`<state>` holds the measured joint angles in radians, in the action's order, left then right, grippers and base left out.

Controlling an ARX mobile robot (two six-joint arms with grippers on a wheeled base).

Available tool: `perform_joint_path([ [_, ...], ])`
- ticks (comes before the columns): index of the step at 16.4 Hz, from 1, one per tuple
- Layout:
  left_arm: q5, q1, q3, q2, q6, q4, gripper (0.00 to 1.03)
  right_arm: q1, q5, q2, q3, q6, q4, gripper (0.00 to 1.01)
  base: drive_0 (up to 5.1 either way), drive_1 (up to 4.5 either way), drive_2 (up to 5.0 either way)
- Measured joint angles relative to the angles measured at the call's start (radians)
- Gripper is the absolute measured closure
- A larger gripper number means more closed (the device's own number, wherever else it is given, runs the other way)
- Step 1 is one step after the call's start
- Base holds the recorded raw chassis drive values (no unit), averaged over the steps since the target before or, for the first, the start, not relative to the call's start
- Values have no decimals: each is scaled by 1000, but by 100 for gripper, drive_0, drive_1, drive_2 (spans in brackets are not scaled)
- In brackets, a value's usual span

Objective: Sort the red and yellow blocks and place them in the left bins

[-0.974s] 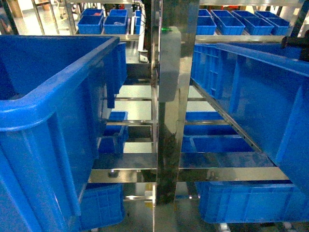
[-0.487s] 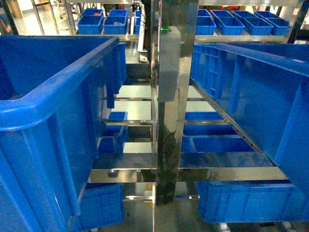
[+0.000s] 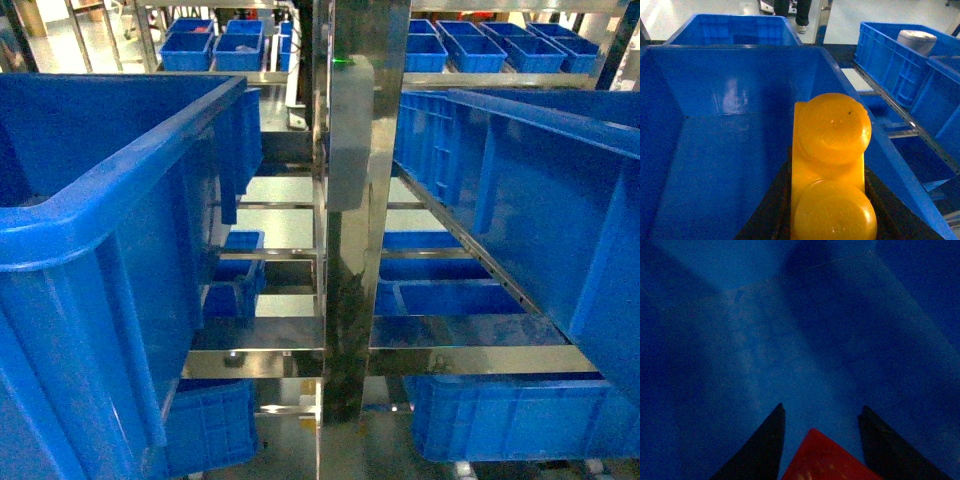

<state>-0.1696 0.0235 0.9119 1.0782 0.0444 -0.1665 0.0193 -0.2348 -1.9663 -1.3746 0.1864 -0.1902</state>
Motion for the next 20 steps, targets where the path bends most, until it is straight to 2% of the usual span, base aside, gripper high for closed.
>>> perform_joint_path([
  [4,0,0,0,0,0,0,77,-8,-27,47,47,3,80,22,0,0,0],
  [6,0,0,0,0,0,0,77,-21,-4,189,117,24,71,1,0,0,0],
  [8,0,0,0,0,0,0,77,-52,63,401,221,71,53,3,0,0,0],
  [9,0,0,0,0,0,0,77,-71,99,499,273,102,8,3,0,0,0],
  [11,0,0,0,0,0,0,77,-131,151,695,406,189,-74,3,0,0,0],
  [12,0,0,0,0,0,0,77,-169,157,820,454,222,-120,3,0,0,0],
  [13,0,0,0,0,0,0,77,-174,157,839,458,225,-127,3,0,0,0],
  [15,0,0,0,0,0,0,77,-232,158,1064,480,241,-185,3,0,0,0],
  [16,0,0,0,0,0,0,77,-234,154,1173,510,233,-230,3,0,0,0],
  [17,1,0,0,0,0,0,77,-225,134,1236,562,203,-256,3,0,0,0],
  [18,0,0,0,0,0,0,77,-220,106,1294,627,146,-251,3,0,0,0],
  [20,-3,-2,0,0,0,0,77,-149,174,1426,738,-6,-331,3,0,0,0],
])
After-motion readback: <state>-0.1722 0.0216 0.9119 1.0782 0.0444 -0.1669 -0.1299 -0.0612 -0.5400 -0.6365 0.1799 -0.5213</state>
